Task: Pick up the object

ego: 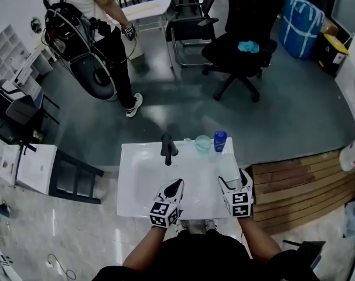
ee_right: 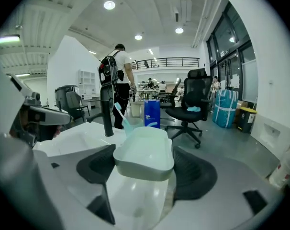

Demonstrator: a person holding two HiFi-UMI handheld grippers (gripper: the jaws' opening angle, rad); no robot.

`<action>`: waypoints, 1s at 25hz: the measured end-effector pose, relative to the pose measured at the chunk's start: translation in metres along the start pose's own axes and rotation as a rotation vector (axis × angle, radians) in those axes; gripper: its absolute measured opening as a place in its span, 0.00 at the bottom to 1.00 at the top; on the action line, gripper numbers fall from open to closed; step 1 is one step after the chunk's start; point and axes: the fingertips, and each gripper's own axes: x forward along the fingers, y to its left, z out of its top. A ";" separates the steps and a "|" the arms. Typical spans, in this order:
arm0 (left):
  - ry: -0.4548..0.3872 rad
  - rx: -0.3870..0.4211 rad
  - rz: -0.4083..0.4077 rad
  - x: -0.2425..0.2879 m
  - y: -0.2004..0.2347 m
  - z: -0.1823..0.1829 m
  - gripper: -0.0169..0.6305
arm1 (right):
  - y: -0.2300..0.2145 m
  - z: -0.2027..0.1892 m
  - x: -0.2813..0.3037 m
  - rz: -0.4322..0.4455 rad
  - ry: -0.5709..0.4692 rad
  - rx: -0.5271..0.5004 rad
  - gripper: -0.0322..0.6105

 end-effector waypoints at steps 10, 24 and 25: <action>-0.063 -0.004 -0.034 -0.001 0.005 0.029 0.06 | 0.015 0.069 -0.027 -0.010 -0.143 0.004 0.65; -0.121 0.002 -0.041 -0.001 0.024 0.058 0.06 | 0.022 0.146 -0.059 -0.035 -0.304 -0.014 0.65; -0.127 0.003 -0.042 -0.001 0.023 0.060 0.06 | 0.021 0.148 -0.060 -0.043 -0.308 -0.016 0.65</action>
